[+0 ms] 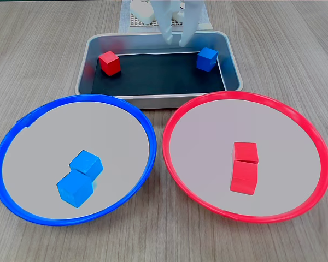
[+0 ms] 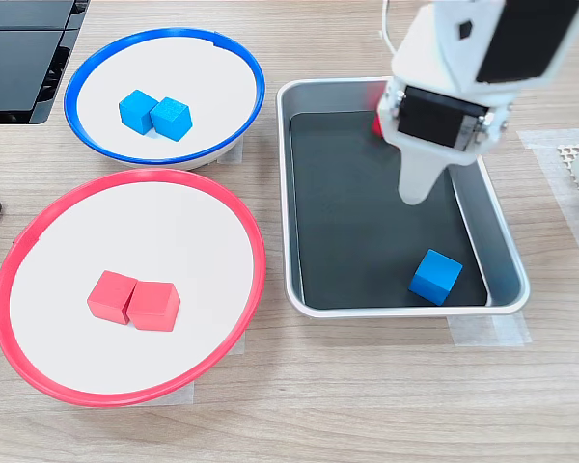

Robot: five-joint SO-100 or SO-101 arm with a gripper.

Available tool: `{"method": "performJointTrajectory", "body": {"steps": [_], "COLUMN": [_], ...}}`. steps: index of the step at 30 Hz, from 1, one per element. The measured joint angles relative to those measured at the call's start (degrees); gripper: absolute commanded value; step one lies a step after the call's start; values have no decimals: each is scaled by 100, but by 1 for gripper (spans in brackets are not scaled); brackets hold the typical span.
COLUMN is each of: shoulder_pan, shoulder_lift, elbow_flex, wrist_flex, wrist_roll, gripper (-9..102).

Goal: Move six blocks tray to matching dishes

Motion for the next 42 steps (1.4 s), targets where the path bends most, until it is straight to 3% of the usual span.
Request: {"method": "performJointTrajectory", "body": {"steps": [19, 23, 28, 36, 38, 42], "shoulder_pan": [-1090, -1081, -1002, 396, 765, 1503], "shoulder_lift": [-202, -211, -211, -396, -633, -1450], "elbow_flex": [791, 958, 905, -1318, -1644, -1960], "wrist_flex": [-879, -967, -923, -721, -1107, -2698], "wrist_roll": [879, 800, 703, 220, -255, -1002], "gripper": [18, 4, 0, 0, 0, 0]}}
